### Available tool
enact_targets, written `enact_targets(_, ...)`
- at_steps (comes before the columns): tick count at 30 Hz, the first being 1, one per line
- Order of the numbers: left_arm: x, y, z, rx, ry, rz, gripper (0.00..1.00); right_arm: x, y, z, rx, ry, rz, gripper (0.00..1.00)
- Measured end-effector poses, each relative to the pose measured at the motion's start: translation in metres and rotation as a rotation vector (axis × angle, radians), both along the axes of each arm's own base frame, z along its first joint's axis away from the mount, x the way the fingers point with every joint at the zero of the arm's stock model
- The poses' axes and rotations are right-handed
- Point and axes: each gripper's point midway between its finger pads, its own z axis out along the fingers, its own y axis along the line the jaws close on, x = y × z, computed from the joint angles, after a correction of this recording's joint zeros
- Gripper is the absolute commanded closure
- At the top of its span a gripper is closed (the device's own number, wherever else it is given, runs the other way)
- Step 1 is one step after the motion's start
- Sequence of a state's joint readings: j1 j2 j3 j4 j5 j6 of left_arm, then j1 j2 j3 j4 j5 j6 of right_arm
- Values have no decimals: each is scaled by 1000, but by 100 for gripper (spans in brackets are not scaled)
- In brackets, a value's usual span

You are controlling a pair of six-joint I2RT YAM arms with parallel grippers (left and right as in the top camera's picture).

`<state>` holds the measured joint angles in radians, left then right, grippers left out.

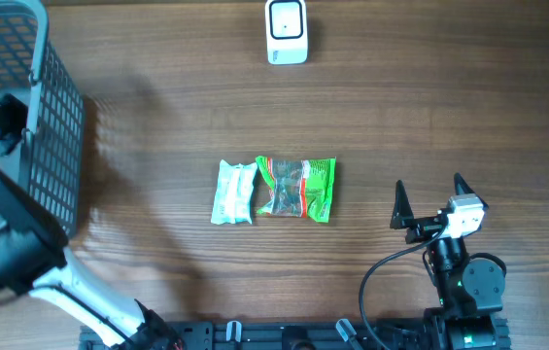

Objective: Scan the item barcode
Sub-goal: 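Reach into the basket and grasp the red Kleenex tissue pack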

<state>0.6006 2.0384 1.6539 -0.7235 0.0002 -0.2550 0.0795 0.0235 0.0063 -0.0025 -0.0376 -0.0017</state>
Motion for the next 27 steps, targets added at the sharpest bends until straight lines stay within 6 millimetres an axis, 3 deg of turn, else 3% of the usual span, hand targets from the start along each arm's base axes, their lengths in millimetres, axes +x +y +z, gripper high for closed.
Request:
enact_targets(4,-17,-16,132,100,-229,33,45,0,0,0,0,0,0,0)
enact_targets(6,-31,-35,168,89,-295,16,45,0,0,0,0,0,0,0)
enact_targets(8,-49,-70,202,25,-366,-41,45,0,0,0,0,0,0,0)
enact_targets(11,-65,-130,213,-145,-381,-170,44,0,0,0,0,0,0,0)
enact_targets(14,-80,-200,205,-296,-305,-374,38,0,0,0,0,0,0,0)
enact_targets(15,-81,-204,204,-294,-296,-398,36,0,0,0,0,-1,0,0)
enact_targets(16,-87,-224,196,-314,-240,-454,35,0,0,0,0,0,0,0)
enact_targets(18,-85,-225,194,-277,-224,-472,33,0,0,0,0,0,0,0)
enact_targets(21,-75,-203,199,-193,-258,-424,26,0,0,0,0,0,0,0)
enact_targets(24,-62,-158,216,-101,-360,-297,21,0,0,0,0,0,0,0)
enact_targets(27,-62,-104,228,-5,-426,-126,9,0,0,0,0,0,0,0)
